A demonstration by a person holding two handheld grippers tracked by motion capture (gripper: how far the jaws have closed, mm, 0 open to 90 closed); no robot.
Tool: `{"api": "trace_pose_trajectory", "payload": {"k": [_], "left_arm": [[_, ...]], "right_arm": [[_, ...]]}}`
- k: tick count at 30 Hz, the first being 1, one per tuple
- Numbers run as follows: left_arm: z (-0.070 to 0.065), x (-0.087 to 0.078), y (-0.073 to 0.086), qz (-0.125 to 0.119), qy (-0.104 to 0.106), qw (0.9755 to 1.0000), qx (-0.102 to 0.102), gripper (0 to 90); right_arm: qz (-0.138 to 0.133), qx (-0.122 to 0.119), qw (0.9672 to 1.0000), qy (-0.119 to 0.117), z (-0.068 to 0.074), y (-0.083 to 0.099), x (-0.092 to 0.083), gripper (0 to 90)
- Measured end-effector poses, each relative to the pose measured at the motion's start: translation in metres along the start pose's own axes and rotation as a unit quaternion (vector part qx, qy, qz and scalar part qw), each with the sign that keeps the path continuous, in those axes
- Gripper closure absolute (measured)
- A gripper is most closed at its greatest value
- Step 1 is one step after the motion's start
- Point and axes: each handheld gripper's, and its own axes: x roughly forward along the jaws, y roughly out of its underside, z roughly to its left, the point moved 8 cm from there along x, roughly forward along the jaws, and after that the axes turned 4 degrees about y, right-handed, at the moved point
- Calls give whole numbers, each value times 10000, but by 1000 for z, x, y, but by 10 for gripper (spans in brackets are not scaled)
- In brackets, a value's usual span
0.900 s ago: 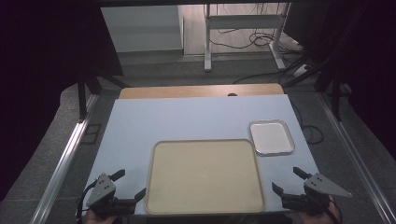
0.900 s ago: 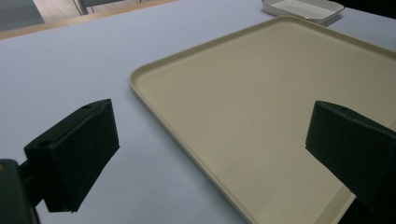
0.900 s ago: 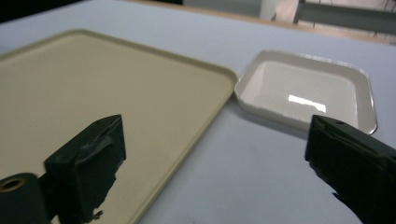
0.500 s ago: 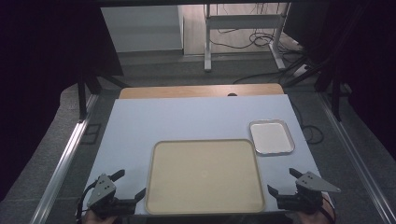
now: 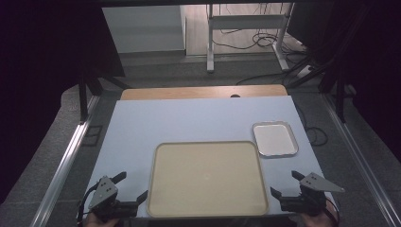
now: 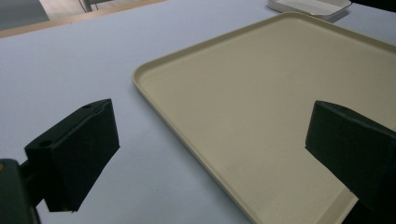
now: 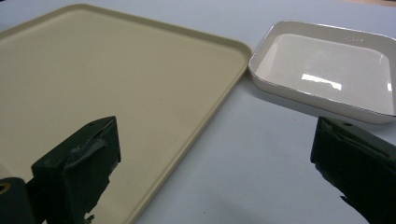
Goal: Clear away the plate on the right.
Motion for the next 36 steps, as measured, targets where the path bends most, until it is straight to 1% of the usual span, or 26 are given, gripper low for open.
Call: {"api": "trace_pose_trajectory", "payload": {"k": [5,7,14,21,25,29,36], "left_arm": [[-1,0,0,3,-6,10000,22,22],[-1,0,0,22,-14,10000,65,22],[-4,1,0,53,-25,9998,192,22],[-3,1,0,37,-26,9999,167,21],[-3,1,0,40,-33,9998,175,21],[-3,1,0,25,-46,9999,138,21],[-2,0,0,18,-54,9999,117,20]], "right_arm": [[16,51,10000,-13,-1,0,1,16],[0,99,9999,-18,-2,-1,2,17],[-13,145,9999,7,-5,-6,3,17],[-30,229,9997,34,-10,-10,6,18],[-49,219,9997,29,-13,-14,7,20],[-44,238,9997,52,-15,-16,9,23],[-3,336,9994,34,-20,-19,13,43]]}}
